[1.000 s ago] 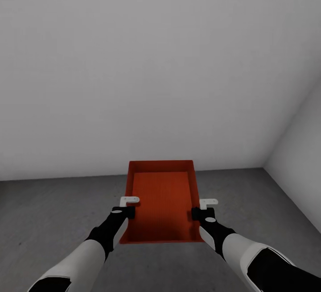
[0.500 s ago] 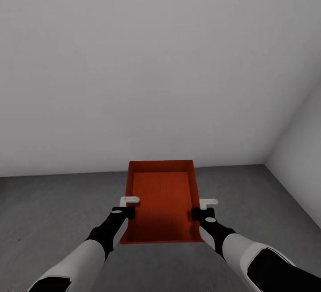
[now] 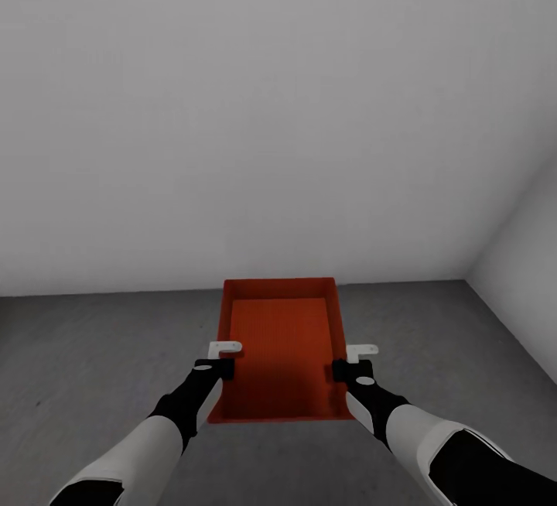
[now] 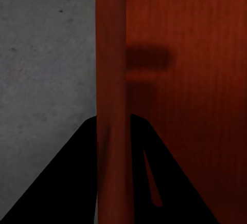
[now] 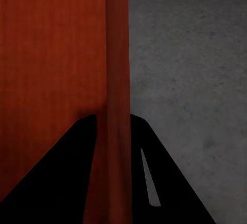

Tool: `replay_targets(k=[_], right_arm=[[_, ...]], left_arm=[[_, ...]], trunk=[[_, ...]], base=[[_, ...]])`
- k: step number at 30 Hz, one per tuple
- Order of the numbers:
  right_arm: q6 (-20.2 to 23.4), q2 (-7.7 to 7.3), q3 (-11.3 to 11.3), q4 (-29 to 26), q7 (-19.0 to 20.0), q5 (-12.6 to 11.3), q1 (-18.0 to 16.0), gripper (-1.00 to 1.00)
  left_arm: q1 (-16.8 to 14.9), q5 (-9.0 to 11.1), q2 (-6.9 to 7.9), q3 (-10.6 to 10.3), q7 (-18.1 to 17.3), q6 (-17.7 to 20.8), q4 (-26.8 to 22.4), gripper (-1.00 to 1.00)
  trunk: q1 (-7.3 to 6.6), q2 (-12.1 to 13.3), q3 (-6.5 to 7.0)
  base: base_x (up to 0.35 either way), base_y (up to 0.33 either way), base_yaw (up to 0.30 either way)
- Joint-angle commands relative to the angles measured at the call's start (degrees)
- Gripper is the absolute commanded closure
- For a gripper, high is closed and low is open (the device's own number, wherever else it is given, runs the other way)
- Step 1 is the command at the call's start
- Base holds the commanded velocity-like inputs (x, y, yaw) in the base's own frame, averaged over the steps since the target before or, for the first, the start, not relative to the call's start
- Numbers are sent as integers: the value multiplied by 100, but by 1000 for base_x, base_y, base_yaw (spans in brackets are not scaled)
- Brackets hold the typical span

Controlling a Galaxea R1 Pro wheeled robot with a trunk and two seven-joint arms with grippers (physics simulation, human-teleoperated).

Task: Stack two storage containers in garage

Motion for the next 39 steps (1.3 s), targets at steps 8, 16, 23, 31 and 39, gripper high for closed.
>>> replay_targets(k=[8, 16, 23, 31, 39], right_arm=[[-55, -33, -127, -11, -36, 27, -9, 100], [-55, -33, -127, -11, -36, 27, -9, 100], [-55, -33, -127, -11, -36, 27, -9, 100], [-55, -33, -127, -11, -36, 27, -9, 100], [-55, -41, -127, -11, -36, 27, -9, 100]], left_arm=[[2, -27, 6, -34, 53, 307, 88, 100], [2, -27, 6, -34, 55, 307, 88, 100], [2, -27, 6, -34, 55, 307, 88, 100], [2, -27, 6, -34, 56, 307, 88, 100], [2, -27, 6, -34, 55, 307, 88, 100]], trunk=[[176, -326, -221], [352, -647, -437], [506, -927, -626], [681, -1248, -842], [857, -1569, -1058]], base=[[0, 0, 69], [0, 0, 70], [0, 0, 70], [0, 0, 70], [0, 0, 70]])
